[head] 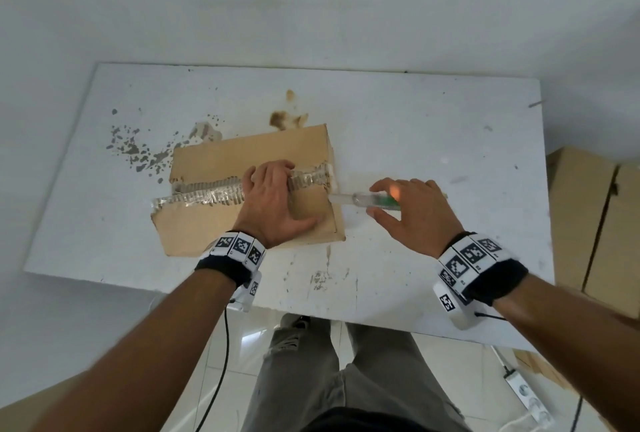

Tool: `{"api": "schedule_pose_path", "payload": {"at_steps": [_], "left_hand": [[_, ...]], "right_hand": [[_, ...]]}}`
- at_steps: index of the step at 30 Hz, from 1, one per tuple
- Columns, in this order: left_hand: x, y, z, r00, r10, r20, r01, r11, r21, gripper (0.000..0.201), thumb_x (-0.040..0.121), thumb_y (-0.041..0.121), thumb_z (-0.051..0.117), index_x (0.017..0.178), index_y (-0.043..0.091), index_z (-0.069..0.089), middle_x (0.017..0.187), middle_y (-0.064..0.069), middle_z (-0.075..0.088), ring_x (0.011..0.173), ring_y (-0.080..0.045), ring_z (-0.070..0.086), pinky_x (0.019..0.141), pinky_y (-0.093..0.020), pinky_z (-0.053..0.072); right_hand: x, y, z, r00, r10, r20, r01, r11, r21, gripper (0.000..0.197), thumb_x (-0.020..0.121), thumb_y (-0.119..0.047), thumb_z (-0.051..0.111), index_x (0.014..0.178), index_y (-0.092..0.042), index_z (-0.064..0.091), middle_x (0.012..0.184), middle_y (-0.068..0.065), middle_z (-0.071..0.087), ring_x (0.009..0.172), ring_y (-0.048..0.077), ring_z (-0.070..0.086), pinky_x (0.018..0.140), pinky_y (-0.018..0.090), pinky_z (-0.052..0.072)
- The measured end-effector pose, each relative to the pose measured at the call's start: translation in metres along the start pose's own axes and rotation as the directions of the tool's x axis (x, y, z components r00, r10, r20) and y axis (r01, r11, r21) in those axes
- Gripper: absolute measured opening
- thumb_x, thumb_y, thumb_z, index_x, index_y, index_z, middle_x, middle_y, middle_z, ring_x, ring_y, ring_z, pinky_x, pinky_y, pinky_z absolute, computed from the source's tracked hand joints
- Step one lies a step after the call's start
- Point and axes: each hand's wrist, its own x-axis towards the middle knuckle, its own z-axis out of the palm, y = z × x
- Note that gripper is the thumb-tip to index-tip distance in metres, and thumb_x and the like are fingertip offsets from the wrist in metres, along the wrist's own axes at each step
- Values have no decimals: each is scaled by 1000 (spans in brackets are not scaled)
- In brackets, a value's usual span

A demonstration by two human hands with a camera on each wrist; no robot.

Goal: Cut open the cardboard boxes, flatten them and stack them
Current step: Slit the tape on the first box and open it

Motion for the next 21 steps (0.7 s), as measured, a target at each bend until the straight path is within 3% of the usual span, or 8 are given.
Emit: {"api": "schedule_pose_path", "payload": {"at_steps": [2, 4, 7, 9, 12, 14, 17, 21], "left_hand": [[4, 4, -5, 999, 11, 41, -13, 999, 46, 90, 63, 75, 66, 122, 11, 47, 133, -2, 50, 123, -22, 46, 114, -53, 27], [8, 11, -13, 1000, 18, 17, -20, 993, 119, 75, 68, 60, 73, 121, 13, 48, 125, -2, 55, 113, -23, 52, 105, -50, 35], [5, 22, -26, 987, 91, -134, -69, 984, 161, 36, 83, 22, 74, 113, 13, 56, 102, -3, 65, 89, -27, 62, 82, -43, 44], [-7, 32, -36, 965, 167, -202, -149, 984, 101, 25, 88, 5, 68, 111, 13, 64, 97, -2, 69, 80, -23, 64, 71, -36, 47], [-43, 37, -46, 985, 167, 31, -168, 986, 4, 33, 102, 29, 53, 132, 24, 64, 134, 2, 65, 120, -17, 58, 99, -40, 44], [-72, 25, -45, 967, 25, 253, -7, 997, -72, 47, 104, 45, 35, 147, 35, 51, 154, 8, 47, 141, -13, 39, 116, -44, 29], [-94, -11, -40, 889, -169, 425, 186, 983, 1, 71, 94, 60, 33, 160, 35, 28, 165, 2, 28, 151, -22, 23, 123, -55, 23], [-72, -44, -35, 704, -290, 648, 284, 952, 117, 121, 65, 103, 33, 162, 41, -1, 171, 6, -3, 156, -25, 2, 126, -55, 6]], "right_hand": [[-8, 13, 3, 995, 94, 42, -97, 992, 81, 28, 100, -45, 50, 119, -25, 58, 83, -8, 65, 70, 16, 59, 69, 34, 46], [-14, 27, 11, 973, 191, 131, -208, 970, 128, 36, 106, -39, 38, 132, -19, 52, 79, -4, 65, 63, 15, 60, 60, 34, 48], [-16, 43, 31, 924, 302, 234, -345, 923, 172, 49, 107, -26, 35, 154, -16, 26, 104, 9, 68, 82, 23, 65, 77, 40, 54], [-11, 48, 46, 897, 358, 258, -416, 882, 222, 57, 104, -12, 40, 157, -15, 18, 125, 13, 58, 98, 21, 59, 86, 33, 47], [-1, 54, 65, 842, 437, 316, -511, 833, 212, 74, 98, 1, 46, 160, -19, 11, 143, 16, 36, 124, 30, 51, 97, 32, 42], [3, 58, 72, 800, 499, 333, -565, 814, 136, 76, 97, 0, 49, 160, -20, 12, 148, 18, 28, 133, 38, 42, 106, 42, 40], [1, 54, 76, 808, 493, 323, -545, 833, 94, 76, 96, -5, 52, 160, -25, 15, 152, 17, 24, 135, 38, 36, 106, 46, 39], [-7, 41, 75, 839, 469, 274, -492, 870, 18, 72, 99, -24, 54, 160, -23, 15, 158, 13, 21, 139, 35, 29, 110, 48, 34]]}}
